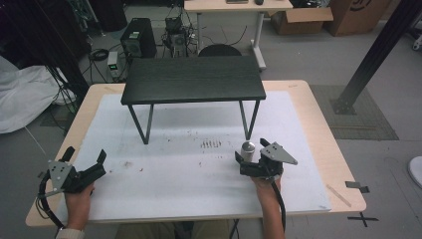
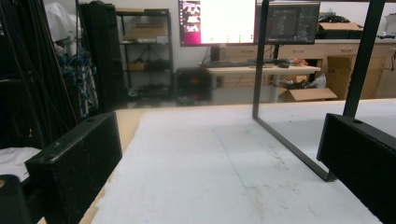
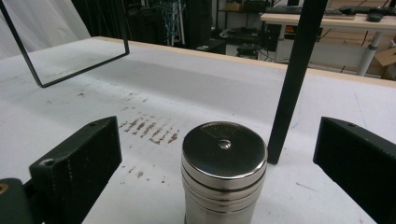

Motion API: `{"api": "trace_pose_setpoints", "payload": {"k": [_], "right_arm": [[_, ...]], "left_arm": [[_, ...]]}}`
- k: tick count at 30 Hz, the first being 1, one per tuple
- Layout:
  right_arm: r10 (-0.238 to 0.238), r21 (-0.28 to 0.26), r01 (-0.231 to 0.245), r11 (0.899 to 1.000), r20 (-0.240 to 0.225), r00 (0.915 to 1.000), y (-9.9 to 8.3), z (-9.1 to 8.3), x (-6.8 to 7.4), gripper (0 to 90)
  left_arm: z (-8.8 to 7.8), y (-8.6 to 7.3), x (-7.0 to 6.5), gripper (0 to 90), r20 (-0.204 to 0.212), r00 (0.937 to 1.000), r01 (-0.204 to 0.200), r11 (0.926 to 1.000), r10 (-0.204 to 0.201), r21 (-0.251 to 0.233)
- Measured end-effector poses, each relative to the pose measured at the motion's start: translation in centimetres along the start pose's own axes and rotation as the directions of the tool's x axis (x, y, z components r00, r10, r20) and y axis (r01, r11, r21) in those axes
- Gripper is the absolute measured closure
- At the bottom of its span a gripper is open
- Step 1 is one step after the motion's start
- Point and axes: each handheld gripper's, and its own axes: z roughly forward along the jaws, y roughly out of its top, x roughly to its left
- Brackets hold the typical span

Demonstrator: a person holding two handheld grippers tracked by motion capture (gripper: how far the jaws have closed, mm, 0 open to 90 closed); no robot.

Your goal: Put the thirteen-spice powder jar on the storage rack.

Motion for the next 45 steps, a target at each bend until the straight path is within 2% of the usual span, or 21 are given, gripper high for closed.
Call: {"api": "trace_pose_setpoints", "payload": {"k": [7, 16, 26, 31, 36, 45], "right_arm": [[0.015, 0.029, -0.015, 0.999, 0.016, 0.9998, -0.4, 0.6, -0.1, 1.9], [0.030, 0.051, -0.030, 0.998, 0.013, 0.9995, -1.0, 1.1, -0.2, 3.6], [0.020, 0.047, -0.020, 0.999, 0.007, 0.9998, -1.0, 1.1, -0.1, 8.7], [0.030, 0.043, -0.030, 0.999, -0.005, 0.9995, -1.0, 1.0, -0.3, 14.1], [0.049, 0.045, -0.049, 0.998, -0.019, 0.9986, -1.1, 1.0, -0.5, 25.4], [0.053, 0.037, -0.052, 0.998, -0.034, 0.9980, -1.1, 0.9, -0.5, 38.3]], "left_arm": [[0.0, 0.0, 0.0, 0.4, 0.000, 1.0000, -0.001, 1.0000, 0.001, 0.001], [0.0, 0.0, 0.0, 0.4, -0.001, 1.0000, -0.001, 1.0000, 0.001, 0.001], [0.0, 0.0, 0.0, 0.5, 0.000, 1.0000, -0.002, 1.0000, 0.002, 0.003], [0.0, 0.0, 0.0, 0.5, -0.001, 1.0000, -0.002, 1.0000, 0.002, 0.003], [0.0, 0.0, 0.0, 0.5, -0.001, 1.0000, -0.002, 1.0000, 0.002, 0.003], [0.0, 0.0, 0.0, 0.5, -0.001, 1.0000, -0.002, 1.0000, 0.002, 0.004]]}}
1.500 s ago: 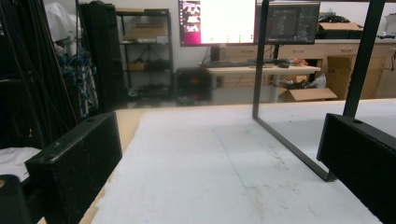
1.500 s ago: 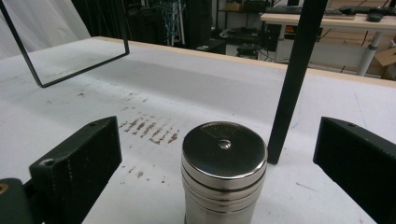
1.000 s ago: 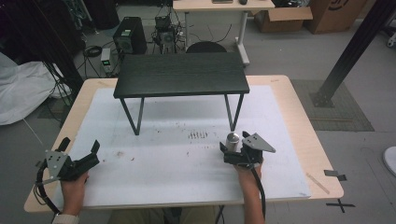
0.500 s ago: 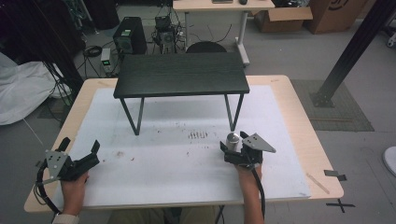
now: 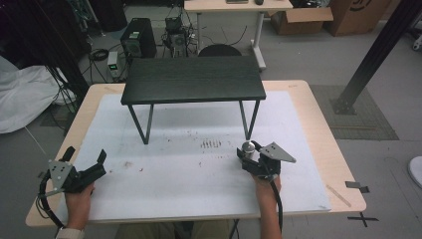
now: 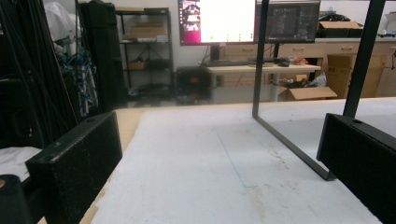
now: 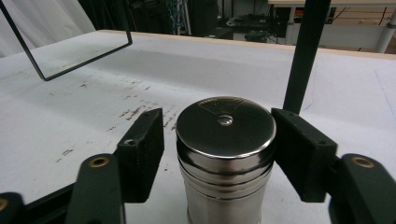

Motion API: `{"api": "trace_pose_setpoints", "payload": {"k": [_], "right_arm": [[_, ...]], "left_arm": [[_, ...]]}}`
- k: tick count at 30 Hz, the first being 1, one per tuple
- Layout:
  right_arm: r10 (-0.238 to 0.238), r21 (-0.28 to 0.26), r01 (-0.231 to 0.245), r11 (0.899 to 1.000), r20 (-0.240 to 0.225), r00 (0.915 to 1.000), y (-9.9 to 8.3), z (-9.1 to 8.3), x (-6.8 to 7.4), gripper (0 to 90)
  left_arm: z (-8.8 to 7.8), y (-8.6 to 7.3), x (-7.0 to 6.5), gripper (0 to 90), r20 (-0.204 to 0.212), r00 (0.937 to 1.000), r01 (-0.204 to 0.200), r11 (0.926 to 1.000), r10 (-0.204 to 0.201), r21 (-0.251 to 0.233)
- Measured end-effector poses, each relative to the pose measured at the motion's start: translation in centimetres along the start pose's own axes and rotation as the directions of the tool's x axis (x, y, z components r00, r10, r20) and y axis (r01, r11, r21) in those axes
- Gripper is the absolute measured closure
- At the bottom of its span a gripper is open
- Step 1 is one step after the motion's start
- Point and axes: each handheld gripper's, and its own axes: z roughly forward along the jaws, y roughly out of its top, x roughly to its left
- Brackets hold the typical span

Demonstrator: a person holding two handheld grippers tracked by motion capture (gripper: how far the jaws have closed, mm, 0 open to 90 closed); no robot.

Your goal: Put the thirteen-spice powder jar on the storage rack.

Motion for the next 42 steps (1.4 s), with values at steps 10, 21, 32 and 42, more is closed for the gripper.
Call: {"api": "trace_pose_setpoints", "payload": {"k": [10, 21, 32, 42], "right_arm": [[-0.007, -0.007, 0.008, 1.000, 0.016, 0.9998, 0.0, 0.0, 0.1, 48.0], [-0.001, -0.025, 0.002, 1.000, 0.027, 0.9996, 0.0, -0.2, 0.1, 48.5], [0.002, -0.054, -0.002, 0.999, 0.003, 1.0000, 1.3, -0.9, 0.2, 48.6], [-0.026, -0.060, 0.024, 0.998, -0.043, 0.9987, 4.2, -1.5, 1.2, 48.6]], "left_arm": [[0.0, 0.0, 0.0, 0.6, 0.000, 1.0000, 0.000, 1.0000, 0.000, 0.001], [0.0, 0.0, 0.0, 0.6, 0.001, 1.0000, 0.001, 1.0000, -0.001, -0.001], [0.0, 0.0, 0.0, 0.6, 0.001, 1.0000, 0.000, 1.0000, 0.000, 0.001], [0.0, 0.0, 0.0, 0.6, 0.001, 1.0000, -0.002, 1.0000, 0.002, 0.000]]}}
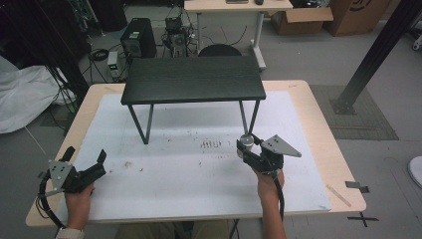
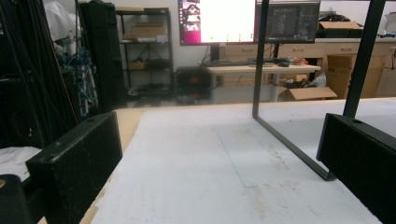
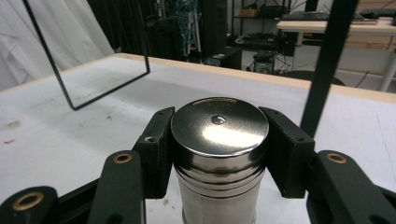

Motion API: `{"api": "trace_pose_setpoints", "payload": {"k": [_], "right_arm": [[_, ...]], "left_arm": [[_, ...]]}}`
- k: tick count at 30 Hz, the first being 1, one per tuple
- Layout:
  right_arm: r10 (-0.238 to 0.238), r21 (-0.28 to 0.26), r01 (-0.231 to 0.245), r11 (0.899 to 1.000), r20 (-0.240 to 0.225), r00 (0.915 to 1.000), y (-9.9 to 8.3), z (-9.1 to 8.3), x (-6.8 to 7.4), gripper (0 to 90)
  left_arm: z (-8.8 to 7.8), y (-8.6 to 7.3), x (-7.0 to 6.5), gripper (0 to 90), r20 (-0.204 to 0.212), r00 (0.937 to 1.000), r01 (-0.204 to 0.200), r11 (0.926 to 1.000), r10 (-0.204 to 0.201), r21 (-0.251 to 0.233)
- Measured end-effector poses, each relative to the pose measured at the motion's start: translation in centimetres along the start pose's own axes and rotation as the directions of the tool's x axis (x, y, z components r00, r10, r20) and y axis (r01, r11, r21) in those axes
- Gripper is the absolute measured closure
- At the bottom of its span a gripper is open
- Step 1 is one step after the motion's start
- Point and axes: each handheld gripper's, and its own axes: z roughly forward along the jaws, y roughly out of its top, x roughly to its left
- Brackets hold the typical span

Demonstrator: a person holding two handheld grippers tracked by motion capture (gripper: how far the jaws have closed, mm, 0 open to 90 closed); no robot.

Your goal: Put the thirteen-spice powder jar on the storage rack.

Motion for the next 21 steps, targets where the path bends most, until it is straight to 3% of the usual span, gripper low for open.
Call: {"api": "trace_pose_setpoints", "payload": {"k": [9, 21], "right_arm": [[-0.027, 0.005, 0.028, 1.000, -0.071, 0.9971, 3.7, -0.3, 1.1, 48.6], [-0.071, -0.011, 0.070, 0.997, -0.177, 0.9816, 8.8, -0.7, 2.7, 48.6]], "left_arm": [[0.0, 0.0, 0.0, 0.6, 0.000, 1.0000, 0.001, 1.0000, -0.001, 0.000], [0.0, 0.0, 0.0, 0.6, -0.001, 1.0000, 0.002, 1.0000, -0.002, 0.000]]}}
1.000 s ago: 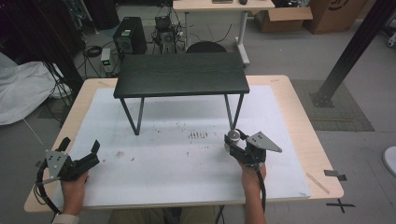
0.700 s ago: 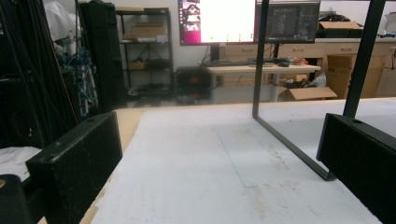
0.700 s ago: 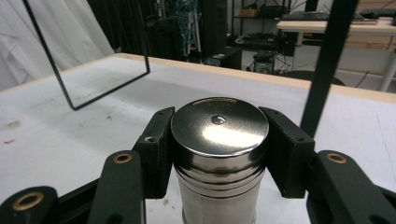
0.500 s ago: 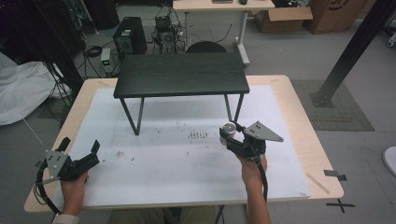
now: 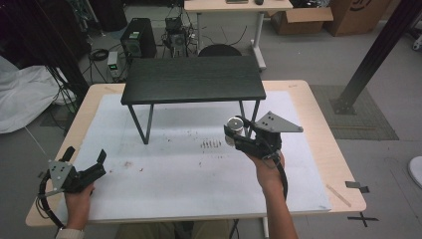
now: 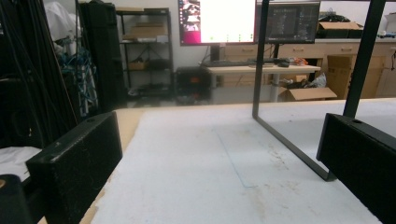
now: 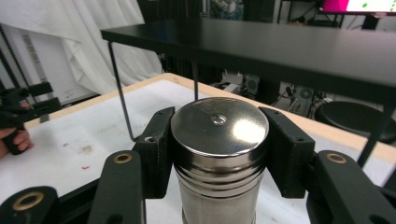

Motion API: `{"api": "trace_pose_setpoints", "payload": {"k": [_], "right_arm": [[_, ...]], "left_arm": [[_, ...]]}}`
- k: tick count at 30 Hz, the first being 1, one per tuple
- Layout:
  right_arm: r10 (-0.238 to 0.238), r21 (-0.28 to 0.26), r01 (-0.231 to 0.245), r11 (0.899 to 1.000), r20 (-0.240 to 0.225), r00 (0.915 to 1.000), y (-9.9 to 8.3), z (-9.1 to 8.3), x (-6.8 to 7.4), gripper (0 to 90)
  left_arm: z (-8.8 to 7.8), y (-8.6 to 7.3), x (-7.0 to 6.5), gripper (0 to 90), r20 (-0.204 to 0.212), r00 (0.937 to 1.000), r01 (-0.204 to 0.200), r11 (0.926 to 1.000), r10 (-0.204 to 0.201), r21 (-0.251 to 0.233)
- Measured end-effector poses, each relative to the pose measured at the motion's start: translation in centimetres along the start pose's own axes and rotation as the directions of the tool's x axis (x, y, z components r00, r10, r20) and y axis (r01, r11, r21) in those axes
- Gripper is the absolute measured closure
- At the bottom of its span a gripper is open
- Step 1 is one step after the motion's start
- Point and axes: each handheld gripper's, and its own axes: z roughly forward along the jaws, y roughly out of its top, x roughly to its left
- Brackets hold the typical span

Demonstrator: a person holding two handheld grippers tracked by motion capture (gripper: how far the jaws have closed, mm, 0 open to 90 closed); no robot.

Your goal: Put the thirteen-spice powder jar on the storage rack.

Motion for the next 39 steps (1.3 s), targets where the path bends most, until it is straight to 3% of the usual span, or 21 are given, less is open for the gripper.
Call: {"api": "trace_pose_setpoints", "payload": {"k": [19, 30, 39], "right_arm": [[-0.050, -0.041, 0.046, 0.998, -0.114, 0.9923, 6.0, 1.0, 0.6, 48.6], [-0.085, -0.071, 0.075, 0.995, -0.154, 0.9844, 9.3, 2.4, 1.0, 48.6], [-0.112, -0.094, 0.098, 0.991, -0.159, 0.9809, 11.4, 4.5, 0.8, 48.6]], "left_arm": [[0.0, 0.0, 0.0, 0.6, 0.000, 1.0000, 0.002, 1.0000, -0.002, 0.001], [0.0, 0.0, 0.0, 0.6, 0.000, 1.0000, 0.004, 1.0000, -0.004, 0.000], [0.0, 0.0, 0.0, 0.6, -0.001, 1.0000, 0.005, 1.0000, -0.005, 0.003]]}}
